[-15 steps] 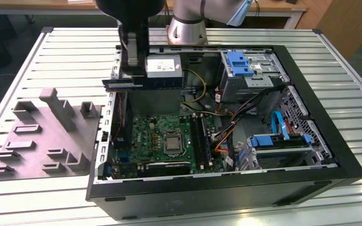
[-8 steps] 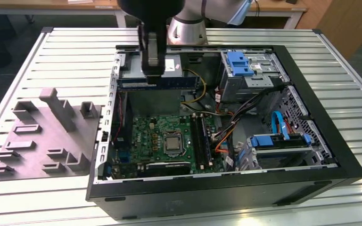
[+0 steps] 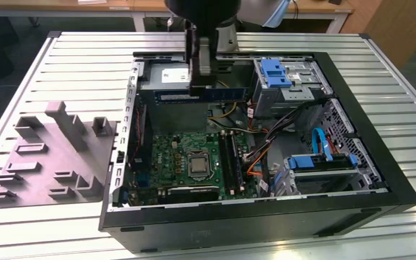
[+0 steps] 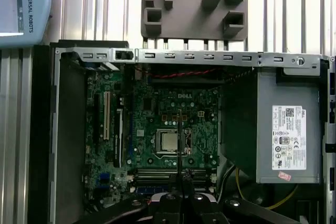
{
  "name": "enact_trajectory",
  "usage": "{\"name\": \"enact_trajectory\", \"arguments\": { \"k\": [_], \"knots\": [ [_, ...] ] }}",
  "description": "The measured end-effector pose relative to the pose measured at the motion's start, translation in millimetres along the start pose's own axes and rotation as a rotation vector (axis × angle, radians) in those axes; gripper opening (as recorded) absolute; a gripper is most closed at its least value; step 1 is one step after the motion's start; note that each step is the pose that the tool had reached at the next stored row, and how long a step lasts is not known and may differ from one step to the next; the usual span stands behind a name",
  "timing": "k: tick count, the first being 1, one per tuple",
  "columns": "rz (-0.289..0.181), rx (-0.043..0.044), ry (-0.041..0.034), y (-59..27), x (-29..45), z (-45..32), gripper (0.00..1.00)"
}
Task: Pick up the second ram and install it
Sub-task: 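Pick up the second ram and move it above second insertion slot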
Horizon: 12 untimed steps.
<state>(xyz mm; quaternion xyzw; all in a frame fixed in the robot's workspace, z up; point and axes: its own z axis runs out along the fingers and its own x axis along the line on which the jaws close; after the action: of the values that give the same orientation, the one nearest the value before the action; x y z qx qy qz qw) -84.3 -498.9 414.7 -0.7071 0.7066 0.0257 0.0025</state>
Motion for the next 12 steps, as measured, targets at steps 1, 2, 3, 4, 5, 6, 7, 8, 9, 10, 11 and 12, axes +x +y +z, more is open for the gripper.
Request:
{"name": "enact_trajectory", "arguments": {
  "k": [1, 2, 3, 4, 5, 6, 7, 8, 9, 10, 11, 12],
  "knots": [
    [0.000, 0.0000, 0.0000, -3.3, 0.0, -0.1, 0.12],
    [0.000, 0.0000, 0.0000, -6.6, 0.0, -0.2, 0.12],
    [0.000, -0.0001, 0.0001, -10.4, 0.0, -0.4, 0.12],
    [0.000, -0.0001, 0.0000, -13.9, 0.0, -0.5, 0.12],
    [0.000, 0.0000, 0.0000, -17.3, 0.0, -0.6, 0.12],
    [0.000, 0.0000, 0.0000, -20.7, 0.0, -0.7, 0.12],
    [0.000, 0.0000, -0.0001, -24.1, 0.0, -0.8, 0.12],
    [0.000, 0.0000, 0.0000, -27.5, 0.0, -0.9, 0.12],
    [0.000, 0.0000, 0.0000, -30.8, 0.0, -1.0, 0.12],
    [0.000, 0.0000, 0.0000, -34.2, 0.0, -1.1, 0.12],
    [0.000, 0.0000, 0.0000, -37.5, 0.0, -1.2, 0.12],
    [0.000, 0.0000, 0.0000, -40.6, 0.0, -1.3, 0.12]
  ]
}}
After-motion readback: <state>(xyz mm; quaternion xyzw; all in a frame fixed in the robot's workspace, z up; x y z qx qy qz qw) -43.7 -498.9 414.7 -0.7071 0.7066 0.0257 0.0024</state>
